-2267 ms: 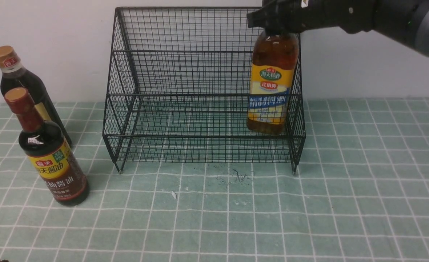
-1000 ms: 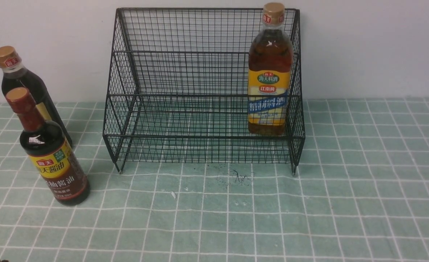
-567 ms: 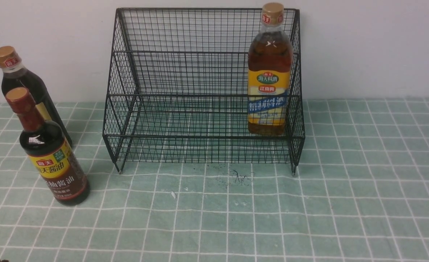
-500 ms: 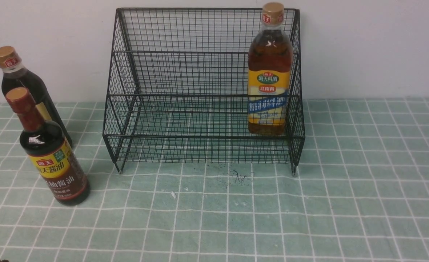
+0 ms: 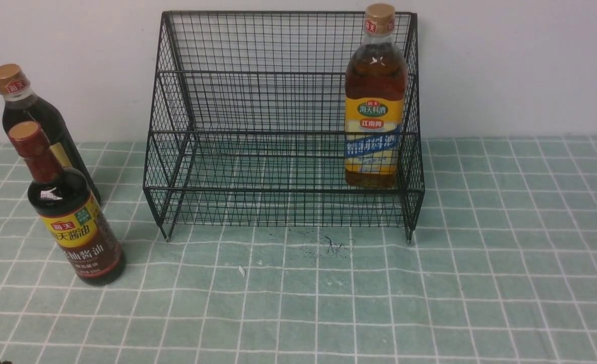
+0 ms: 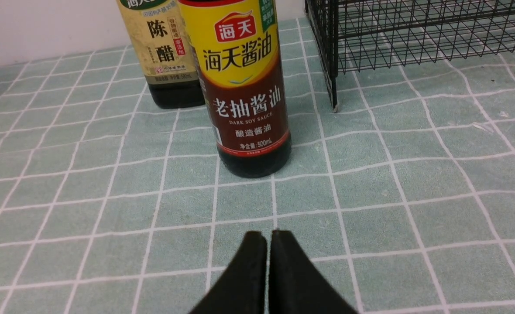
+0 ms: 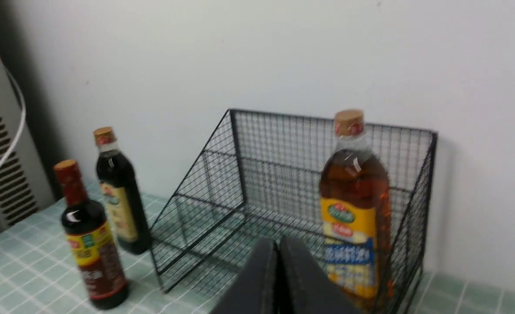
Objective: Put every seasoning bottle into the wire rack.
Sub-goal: Use the left arm to grab the condiment bottle closest to it
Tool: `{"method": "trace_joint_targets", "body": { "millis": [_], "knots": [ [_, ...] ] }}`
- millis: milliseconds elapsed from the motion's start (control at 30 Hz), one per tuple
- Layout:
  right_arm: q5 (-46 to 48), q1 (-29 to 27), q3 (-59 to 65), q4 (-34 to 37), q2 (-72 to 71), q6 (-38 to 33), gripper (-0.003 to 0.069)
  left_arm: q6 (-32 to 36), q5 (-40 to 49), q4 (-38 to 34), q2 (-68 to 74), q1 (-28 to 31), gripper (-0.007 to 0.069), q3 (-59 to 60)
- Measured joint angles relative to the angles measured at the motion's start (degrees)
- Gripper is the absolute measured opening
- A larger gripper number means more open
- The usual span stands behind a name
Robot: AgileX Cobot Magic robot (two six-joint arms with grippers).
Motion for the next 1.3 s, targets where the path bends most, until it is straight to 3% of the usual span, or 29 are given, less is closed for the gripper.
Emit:
{"method": "trace_joint_targets", "body": {
  "millis": [333,567,1300],
  "knots": [
    [-6.23,-17.21,19.55,-2.82,-10.01,-4.37,-0.0015,0.0,0.0,0.0,0.0,0.0,-0.0006,0.0],
    [-6.3,-23.93,35.79,-7.15,-21.88,-4.89,-0.0015,0.0,0.0,0.0,0.0,0.0,-0.0006,0.0],
    [-3.43,-25.19,39.8,-5.27,-25.6,-4.9,-0.0015,0.0,-0.06,0.0,0.0,0.0,-0.0006,0.0]
  ]
}}
